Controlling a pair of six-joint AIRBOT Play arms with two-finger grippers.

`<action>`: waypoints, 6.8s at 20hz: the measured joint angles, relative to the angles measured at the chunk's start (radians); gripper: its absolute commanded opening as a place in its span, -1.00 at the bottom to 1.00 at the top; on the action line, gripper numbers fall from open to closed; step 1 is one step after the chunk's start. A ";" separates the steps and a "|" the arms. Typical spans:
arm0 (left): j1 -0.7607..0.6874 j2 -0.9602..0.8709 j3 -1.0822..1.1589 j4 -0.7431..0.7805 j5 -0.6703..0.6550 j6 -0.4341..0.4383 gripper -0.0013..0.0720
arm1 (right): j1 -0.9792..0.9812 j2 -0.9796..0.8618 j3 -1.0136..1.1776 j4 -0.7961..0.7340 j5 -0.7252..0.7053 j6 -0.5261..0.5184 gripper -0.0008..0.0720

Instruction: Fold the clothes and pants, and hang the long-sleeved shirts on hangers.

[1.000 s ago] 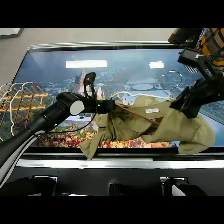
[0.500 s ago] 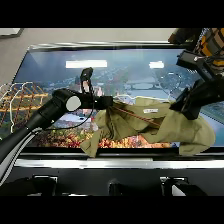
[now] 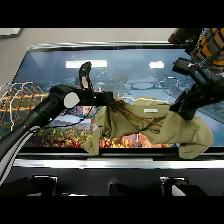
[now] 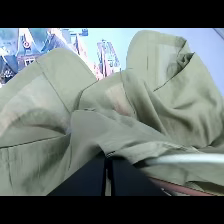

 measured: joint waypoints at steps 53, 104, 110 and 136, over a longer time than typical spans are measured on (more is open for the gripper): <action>0.015 0.145 0.162 0.112 -0.360 0.847 0.72 | 0.155 0.022 -0.033 0.161 -0.301 -0.316 -0.88; 0.097 0.381 0.017 -0.295 -0.360 1.384 -0.90 | -0.265 0.046 -0.038 0.333 -0.212 -0.256 0.65; 0.097 0.382 0.017 -0.295 -0.360 1.383 -0.90 | -0.139 -0.061 -0.038 0.320 -0.196 -0.349 0.63; 0.097 0.363 0.016 -0.017 -0.145 0.707 0.76 | -0.051 0.355 -0.038 -0.032 -0.159 0.063 -0.88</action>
